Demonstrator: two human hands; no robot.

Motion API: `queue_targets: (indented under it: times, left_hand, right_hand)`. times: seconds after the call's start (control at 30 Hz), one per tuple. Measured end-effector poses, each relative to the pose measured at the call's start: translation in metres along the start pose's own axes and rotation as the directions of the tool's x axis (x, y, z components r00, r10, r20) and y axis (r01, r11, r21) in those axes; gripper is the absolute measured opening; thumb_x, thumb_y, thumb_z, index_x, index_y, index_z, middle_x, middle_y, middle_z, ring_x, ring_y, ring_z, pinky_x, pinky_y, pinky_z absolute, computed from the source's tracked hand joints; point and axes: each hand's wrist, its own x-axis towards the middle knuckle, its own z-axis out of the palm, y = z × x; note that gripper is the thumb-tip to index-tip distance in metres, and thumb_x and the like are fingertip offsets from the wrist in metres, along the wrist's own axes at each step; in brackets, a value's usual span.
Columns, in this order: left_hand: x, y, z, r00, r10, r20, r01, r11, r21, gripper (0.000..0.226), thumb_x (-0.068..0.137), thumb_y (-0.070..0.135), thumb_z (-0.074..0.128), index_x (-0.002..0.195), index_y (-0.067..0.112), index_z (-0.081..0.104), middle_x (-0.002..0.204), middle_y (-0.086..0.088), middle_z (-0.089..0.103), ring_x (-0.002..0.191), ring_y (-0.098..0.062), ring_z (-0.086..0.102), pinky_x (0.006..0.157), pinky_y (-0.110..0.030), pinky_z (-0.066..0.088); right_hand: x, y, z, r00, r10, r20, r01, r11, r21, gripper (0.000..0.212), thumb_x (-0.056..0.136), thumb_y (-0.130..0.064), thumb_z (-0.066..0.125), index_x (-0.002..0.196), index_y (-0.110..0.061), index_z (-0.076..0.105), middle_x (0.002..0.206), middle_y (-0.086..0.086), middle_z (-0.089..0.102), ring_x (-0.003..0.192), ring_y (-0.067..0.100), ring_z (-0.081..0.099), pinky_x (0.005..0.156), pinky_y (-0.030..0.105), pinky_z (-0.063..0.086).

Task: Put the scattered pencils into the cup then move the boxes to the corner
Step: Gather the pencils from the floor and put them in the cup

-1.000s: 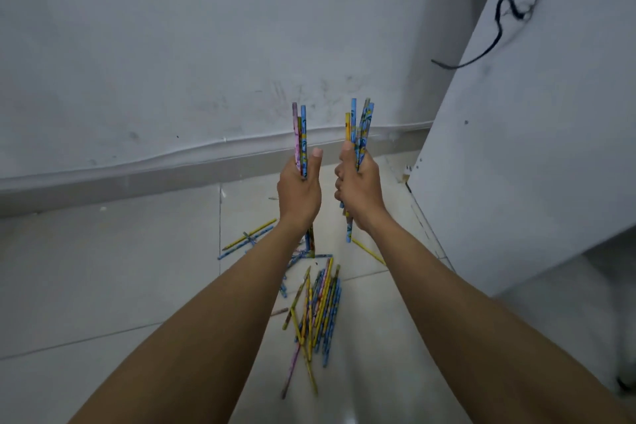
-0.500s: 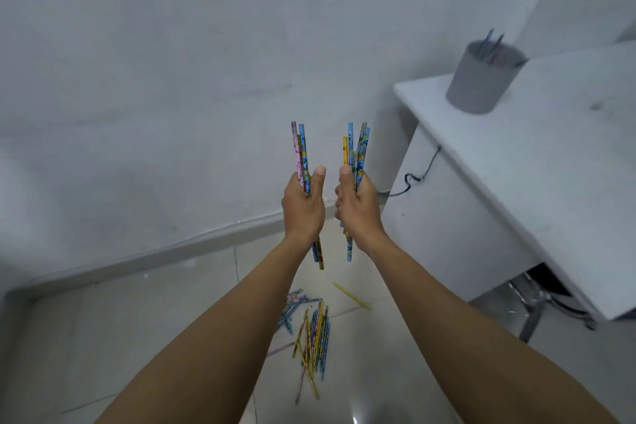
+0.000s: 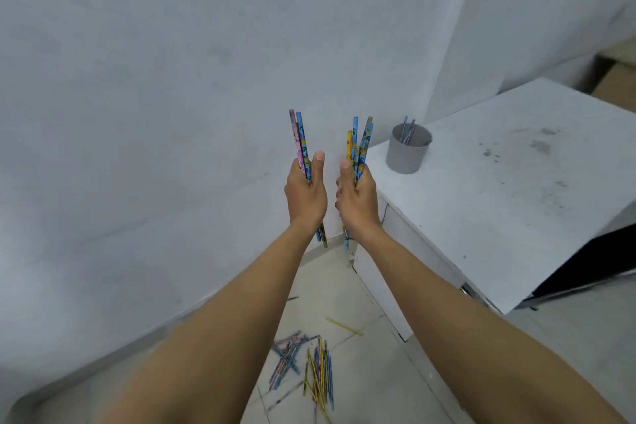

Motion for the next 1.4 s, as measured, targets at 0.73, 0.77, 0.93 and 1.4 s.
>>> queue_targets:
  times: [0.73, 0.77, 0.93, 1.4]
  left_hand:
    - [0.205, -0.020, 0.299, 0.998, -0.017, 0.068, 0.018, 1.000, -0.016, 0.029, 0.089, 0.063, 0.045, 0.077, 0.036, 0.044, 0.063, 0.010, 0.048, 0.056, -0.010, 0.047, 0.058, -0.032, 0.048]
    - [0.212, -0.025, 0.311, 0.998, -0.005, 0.070, 0.006, 1.000, -0.006, 0.030, 0.090, 0.061, 0.045, 0.082, 0.032, 0.046, 0.064, 0.012, 0.048, 0.056, -0.005, 0.048, 0.058, -0.024, 0.045]
    - [0.244, -0.057, 0.357, 0.997, 0.017, 0.075, -0.020, 0.999, 0.037, 0.031, 0.092, 0.056, 0.045, 0.084, 0.027, 0.047, 0.063, 0.010, 0.048, 0.055, -0.006, 0.045, 0.057, -0.019, 0.044]
    - [0.245, -0.128, 0.382, 0.981, -0.119, 0.155, 0.091, 0.980, 0.174, 0.033, 0.093, 0.052, 0.048, 0.076, 0.024, 0.043, 0.062, 0.012, 0.049, 0.056, -0.004, 0.048, 0.053, -0.017, 0.043]
  right_hand:
    - [0.324, 0.045, -0.153, 0.971, -0.048, -0.233, -0.002, 0.978, -0.209, 0.049, 0.092, -0.067, 0.033, 0.131, -0.038, 0.037, 0.098, -0.023, 0.058, 0.094, 0.004, 0.061, 0.088, 0.034, 0.051]
    - [0.335, 0.051, -0.159, 0.973, -0.042, -0.229, -0.003, 0.981, -0.196, 0.050, 0.092, -0.067, 0.034, 0.133, -0.038, 0.036, 0.103, -0.024, 0.057, 0.099, 0.002, 0.060, 0.090, 0.035, 0.050]
    - [0.377, 0.088, -0.174, 0.965, -0.003, -0.262, -0.039, 0.987, -0.153, 0.059, 0.093, -0.063, 0.036, 0.140, -0.029, 0.034, 0.115, -0.007, 0.059, 0.101, 0.008, 0.062, 0.091, 0.035, 0.055]
    - [0.408, 0.146, -0.193, 0.984, 0.155, -0.088, -0.171, 0.957, -0.234, 0.030, 0.096, -0.053, 0.041, 0.110, -0.027, 0.042, 0.082, -0.018, 0.059, 0.077, -0.001, 0.063, 0.073, 0.024, 0.055]
